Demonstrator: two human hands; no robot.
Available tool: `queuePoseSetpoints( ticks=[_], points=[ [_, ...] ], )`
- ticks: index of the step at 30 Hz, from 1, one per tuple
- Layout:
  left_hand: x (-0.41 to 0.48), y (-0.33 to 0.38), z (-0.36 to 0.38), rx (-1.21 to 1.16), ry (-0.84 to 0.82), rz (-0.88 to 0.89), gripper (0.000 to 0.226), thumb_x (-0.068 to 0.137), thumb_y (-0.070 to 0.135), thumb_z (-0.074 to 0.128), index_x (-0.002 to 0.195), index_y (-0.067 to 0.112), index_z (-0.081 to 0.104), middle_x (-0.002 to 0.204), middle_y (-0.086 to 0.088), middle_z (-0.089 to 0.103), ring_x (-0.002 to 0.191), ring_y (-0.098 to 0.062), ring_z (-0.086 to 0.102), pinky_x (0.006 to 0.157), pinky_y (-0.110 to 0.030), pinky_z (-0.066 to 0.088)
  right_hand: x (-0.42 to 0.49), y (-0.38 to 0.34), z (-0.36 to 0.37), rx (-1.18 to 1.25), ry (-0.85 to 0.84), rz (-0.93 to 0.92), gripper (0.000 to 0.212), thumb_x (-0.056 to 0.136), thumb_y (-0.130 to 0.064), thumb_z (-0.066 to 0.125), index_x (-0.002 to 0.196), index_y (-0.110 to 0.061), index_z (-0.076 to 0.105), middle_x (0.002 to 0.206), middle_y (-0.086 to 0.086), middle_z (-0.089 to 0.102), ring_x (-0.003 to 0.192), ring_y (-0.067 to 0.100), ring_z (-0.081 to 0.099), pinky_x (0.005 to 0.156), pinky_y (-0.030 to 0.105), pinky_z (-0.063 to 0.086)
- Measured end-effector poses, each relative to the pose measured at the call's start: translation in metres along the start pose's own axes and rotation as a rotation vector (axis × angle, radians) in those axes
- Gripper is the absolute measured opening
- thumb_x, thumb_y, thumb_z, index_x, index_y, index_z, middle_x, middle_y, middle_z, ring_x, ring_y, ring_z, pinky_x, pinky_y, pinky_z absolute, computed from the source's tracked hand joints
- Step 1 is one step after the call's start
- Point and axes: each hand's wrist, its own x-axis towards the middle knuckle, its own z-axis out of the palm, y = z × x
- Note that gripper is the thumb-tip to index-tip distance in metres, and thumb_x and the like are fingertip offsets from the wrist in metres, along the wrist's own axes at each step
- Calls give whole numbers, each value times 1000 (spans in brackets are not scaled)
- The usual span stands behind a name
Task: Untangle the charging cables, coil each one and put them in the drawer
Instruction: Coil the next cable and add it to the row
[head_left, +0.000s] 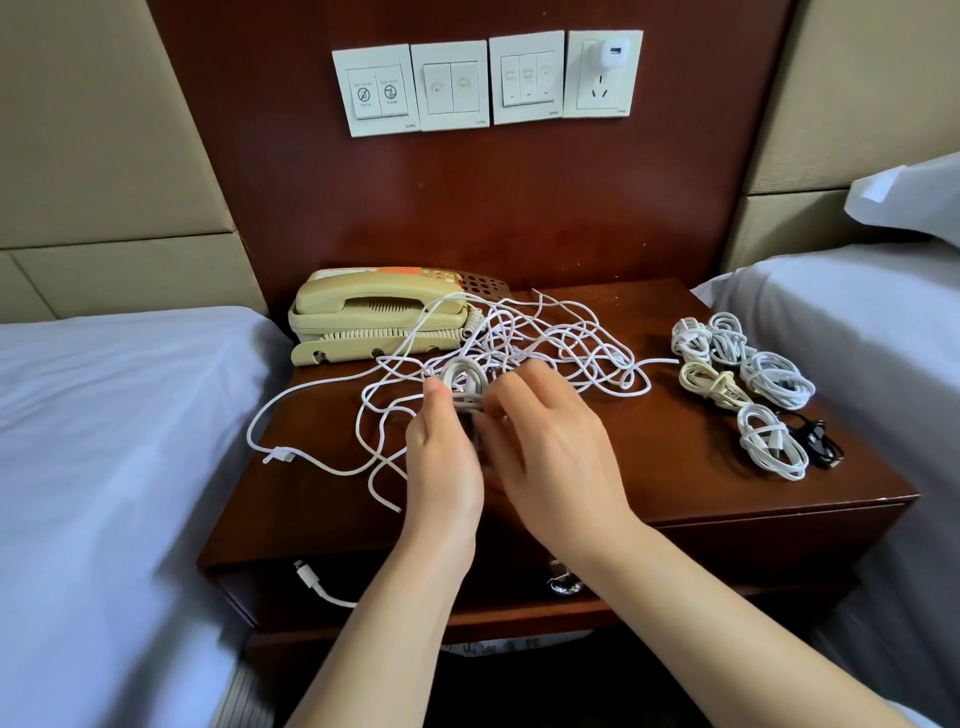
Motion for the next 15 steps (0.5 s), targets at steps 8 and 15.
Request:
queuePoseSetpoints(
  ticks=[8, 15],
  points=[
    [-5, 4, 2, 37, -30, 10, 50, 100, 43, 33, 63, 24, 61, 67, 2, 63, 78, -20, 61, 90, -51, 49, 0, 8, -2, 190, -72, 18, 10, 86, -13, 56, 95, -8, 60, 85, 1, 57, 70, 17, 55, 56, 37, 51],
    [-3, 1, 0, 56, -33, 55, 51, 99, 44, 33, 65, 25, 65, 68, 4, 65, 78, -20, 62, 80, -44, 48, 0, 8, -1, 179, -66, -9, 13, 87, -10, 56, 100, -12, 56, 88, -1, 56, 73, 15, 52, 57, 34, 48]
  ],
)
